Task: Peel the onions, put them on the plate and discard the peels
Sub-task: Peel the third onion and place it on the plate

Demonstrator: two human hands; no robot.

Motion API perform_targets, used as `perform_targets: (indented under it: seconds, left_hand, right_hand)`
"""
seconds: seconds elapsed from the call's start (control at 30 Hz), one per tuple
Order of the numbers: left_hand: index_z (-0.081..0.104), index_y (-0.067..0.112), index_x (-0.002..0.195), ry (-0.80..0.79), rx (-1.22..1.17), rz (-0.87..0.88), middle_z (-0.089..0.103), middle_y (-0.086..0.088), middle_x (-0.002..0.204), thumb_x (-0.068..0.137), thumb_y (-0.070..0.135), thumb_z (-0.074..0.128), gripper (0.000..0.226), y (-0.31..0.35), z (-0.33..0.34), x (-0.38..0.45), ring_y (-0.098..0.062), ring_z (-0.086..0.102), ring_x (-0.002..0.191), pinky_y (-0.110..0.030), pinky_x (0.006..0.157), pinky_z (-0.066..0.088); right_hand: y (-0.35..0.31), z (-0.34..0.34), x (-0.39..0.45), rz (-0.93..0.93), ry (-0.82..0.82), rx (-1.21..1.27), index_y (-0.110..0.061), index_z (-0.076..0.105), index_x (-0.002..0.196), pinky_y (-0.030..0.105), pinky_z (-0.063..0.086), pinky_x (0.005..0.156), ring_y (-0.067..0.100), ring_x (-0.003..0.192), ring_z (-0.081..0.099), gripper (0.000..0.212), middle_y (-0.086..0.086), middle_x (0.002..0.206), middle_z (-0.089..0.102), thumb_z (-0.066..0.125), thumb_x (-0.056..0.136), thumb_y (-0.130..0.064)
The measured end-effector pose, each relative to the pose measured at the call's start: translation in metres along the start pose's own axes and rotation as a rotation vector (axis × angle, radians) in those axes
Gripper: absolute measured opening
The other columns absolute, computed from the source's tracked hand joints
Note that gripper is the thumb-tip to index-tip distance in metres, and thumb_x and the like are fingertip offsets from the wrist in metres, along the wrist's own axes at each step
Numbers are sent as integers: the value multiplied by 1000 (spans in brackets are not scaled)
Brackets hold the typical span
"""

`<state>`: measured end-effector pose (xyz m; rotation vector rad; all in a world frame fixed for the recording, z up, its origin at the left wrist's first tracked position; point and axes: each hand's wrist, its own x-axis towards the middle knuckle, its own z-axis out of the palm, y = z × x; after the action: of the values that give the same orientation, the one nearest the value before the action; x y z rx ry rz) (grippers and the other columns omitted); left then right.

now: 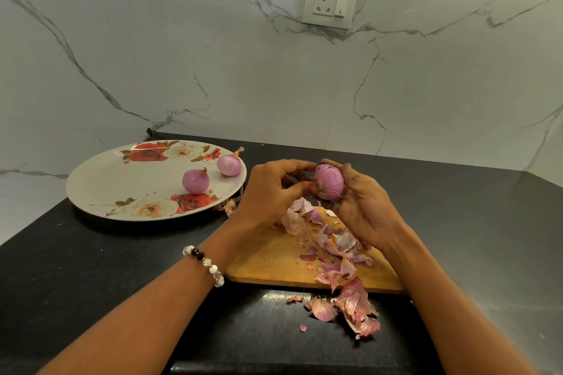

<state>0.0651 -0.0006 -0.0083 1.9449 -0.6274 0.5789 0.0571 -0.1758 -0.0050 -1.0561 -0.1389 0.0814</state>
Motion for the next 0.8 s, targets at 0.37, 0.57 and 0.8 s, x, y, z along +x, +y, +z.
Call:
perform_targets:
  seconds: [0.37,0.57,0.8]
  left_hand:
    - [70,16,88,-2,22,-25,67,6,77,88,21,67,7,0,1,-1,-5,61,68,-10,63,51]
    - [69,17,98,-10,-81,-150,69,5,84,83,37,68,25,0,0,1,-9,65,71,-18,60,55]
    - [69,15,114,-11,-32,-119,71,2,103,81,33,71,38,2,8,-3,3,62,75,-8,67,51]
  right_hand:
    - [-1,2,-3,78,-7,-16,-3,60,122,31,62,63,28,83,70,45,23,107,68,33,106,-34]
    - [-3,3,-4,67,72,84,3,55,127,30,61,60,31,79,72,45,29,110,66,36,106,-32]
    - [-3,5,-4,27,45,40,1,57,121,31,62,65,28,85,74,38,23,105,71,34,107,-27]
